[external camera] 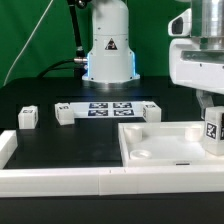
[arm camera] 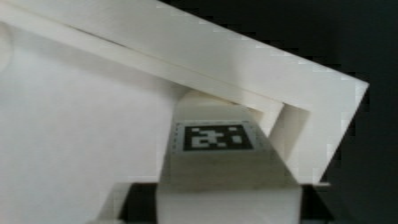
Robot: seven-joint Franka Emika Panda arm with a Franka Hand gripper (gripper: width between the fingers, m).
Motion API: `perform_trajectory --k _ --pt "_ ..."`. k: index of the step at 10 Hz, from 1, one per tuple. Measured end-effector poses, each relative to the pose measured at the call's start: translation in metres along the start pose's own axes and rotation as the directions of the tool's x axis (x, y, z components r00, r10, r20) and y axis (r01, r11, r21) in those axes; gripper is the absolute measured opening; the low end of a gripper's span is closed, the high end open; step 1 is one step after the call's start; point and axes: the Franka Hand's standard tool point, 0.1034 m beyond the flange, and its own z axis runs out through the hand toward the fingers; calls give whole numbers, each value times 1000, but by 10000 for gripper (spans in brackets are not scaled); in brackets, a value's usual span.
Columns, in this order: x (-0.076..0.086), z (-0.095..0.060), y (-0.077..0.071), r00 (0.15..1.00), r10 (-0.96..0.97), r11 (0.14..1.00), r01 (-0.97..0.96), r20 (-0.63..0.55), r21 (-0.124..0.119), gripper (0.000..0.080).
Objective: Assemble one leg
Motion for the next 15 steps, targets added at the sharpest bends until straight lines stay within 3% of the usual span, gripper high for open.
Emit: perform_trajectory --k 2,4,5,6,7,9,12,15 --pt "2 0 0 991 127 992 -127 29 6 291" --pt "2 1 0 993 116 993 -117 37 9 291" --pt "2 1 0 996 77 997 -78 36 10 339" --pt "2 1 0 998 46 999 -46 36 11 529" --pt "2 1 0 996 -86 996 85 33 13 613" --pt "1 0 -2 943 -332 943 332 29 23 642" --pt "-4 2 0 780 -624 781 624 36 21 649" --pt "-4 2 0 530 -847 531 848 43 -1 649"
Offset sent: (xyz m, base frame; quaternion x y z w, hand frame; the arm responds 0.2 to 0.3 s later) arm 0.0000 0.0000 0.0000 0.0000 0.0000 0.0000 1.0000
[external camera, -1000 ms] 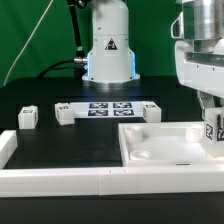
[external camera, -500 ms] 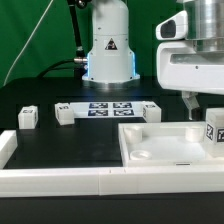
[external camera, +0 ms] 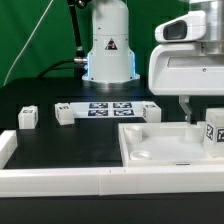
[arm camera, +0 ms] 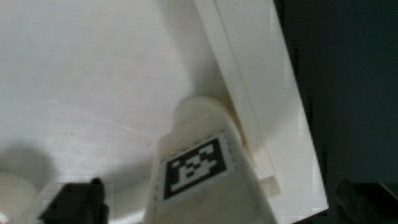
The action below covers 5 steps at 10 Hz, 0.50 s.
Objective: Assemble one leg
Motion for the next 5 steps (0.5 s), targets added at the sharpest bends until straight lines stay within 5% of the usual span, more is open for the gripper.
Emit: perform_trajectory --k 3,5 --pt "2 -2 1 964 -265 964 265 2 -17 649" --pt "2 -1 2 961 -275 961 275 3 -17 649"
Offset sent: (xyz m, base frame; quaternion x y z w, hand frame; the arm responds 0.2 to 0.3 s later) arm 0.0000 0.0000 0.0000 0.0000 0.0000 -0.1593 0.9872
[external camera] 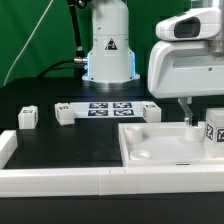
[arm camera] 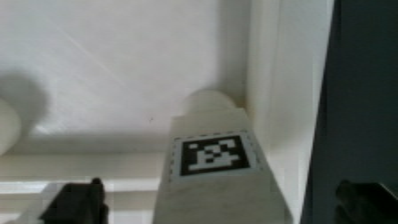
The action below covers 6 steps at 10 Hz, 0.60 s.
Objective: Assemble one leg
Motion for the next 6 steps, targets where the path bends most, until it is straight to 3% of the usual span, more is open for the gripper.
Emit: perform_trajectory --k 2,3,4,6 --pt "0 0 0 1000 0 1000 0 0 0 371" --pt "0 0 0 1000 6 1000 -6 0 0 371" --pt "0 0 0 1000 31 1000 -31 0 0 291" --pt "0 0 -1 976 217 976 -217 -19 7 291"
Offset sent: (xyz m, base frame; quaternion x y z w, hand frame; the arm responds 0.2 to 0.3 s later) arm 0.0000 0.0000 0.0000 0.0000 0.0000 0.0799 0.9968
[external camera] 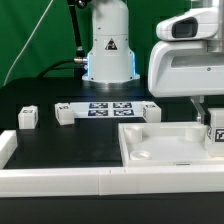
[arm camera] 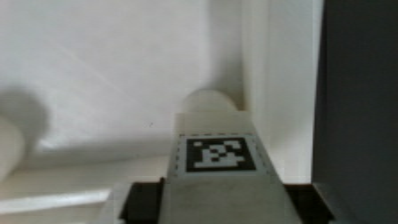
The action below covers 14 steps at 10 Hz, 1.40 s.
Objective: Assemble one leg
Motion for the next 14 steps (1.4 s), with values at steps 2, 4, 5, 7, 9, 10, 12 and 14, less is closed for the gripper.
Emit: perform_trajectory --k 2,4,5,7,9,10,12,14 --pt "-2 1 -1 964 264 965 -263 -30 7 291" --pt "-3 1 -1 848 528 849 -527 -47 32 291" --pt "-3 1 -2 765 642 767 -641 -51 37 291" --pt "-3 1 -2 575 817 577 -815 -45 52 292" --pt "-2 1 -3 468 882 470 -881 -42 57 292" --pt "-2 1 -2 400 916 401 -914 -27 62 292" --pt "-2 1 -2 351 936 352 -934 -17 66 292" --pt "0 0 -1 454 891 455 -888 -23 72 558"
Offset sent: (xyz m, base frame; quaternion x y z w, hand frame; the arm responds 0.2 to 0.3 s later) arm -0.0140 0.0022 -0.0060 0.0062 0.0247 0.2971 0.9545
